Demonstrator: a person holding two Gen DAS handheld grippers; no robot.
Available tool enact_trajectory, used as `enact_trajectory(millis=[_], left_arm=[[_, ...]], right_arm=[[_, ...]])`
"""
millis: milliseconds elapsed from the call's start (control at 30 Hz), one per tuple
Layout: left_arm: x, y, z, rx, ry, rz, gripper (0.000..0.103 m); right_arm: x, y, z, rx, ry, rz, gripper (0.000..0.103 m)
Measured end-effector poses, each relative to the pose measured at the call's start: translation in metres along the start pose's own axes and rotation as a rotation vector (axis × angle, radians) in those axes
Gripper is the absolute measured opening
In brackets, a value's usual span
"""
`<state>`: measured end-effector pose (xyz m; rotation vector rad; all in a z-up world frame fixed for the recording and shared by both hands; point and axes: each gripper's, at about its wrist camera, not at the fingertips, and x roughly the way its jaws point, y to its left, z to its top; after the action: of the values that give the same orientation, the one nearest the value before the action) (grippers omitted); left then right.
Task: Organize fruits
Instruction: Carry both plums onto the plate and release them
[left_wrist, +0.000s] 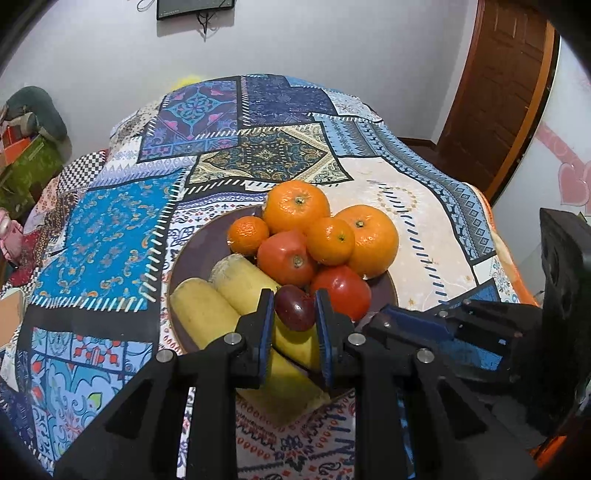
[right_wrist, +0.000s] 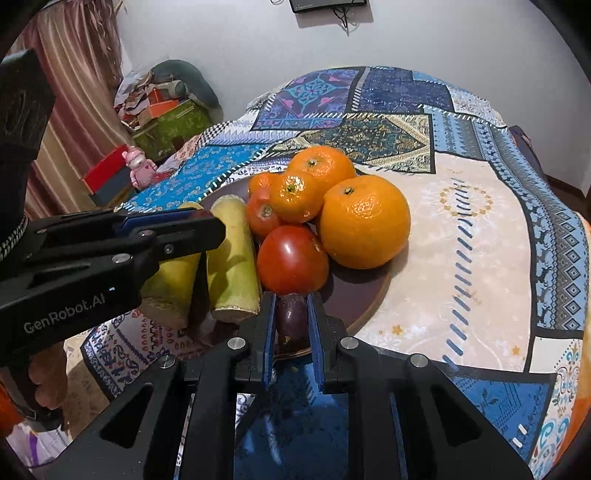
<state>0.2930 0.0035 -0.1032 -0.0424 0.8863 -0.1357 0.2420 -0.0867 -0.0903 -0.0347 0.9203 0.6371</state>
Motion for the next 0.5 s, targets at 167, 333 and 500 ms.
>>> enact_trajectory(millis=[167, 333, 500], left_arm=[[0.007, -0.006, 0.0, 0.008, 0.004, -0.018, 0.021], [0.015, -0.006, -0.001, 0.005, 0.023, -0.022, 0.021], [0.016, -0.005, -0.001, 0.001, 0.016, -0.015, 0.023]], right_arm=[[0.003, 0.0, 0.0, 0.0, 0.008, 0.005, 0.016], [0.004, 0.0, 0.0, -0.002, 0.01, 0.012, 0.016], [0.004, 0.001, 0.0, 0.001, 0.008, 0.009, 0.017]])
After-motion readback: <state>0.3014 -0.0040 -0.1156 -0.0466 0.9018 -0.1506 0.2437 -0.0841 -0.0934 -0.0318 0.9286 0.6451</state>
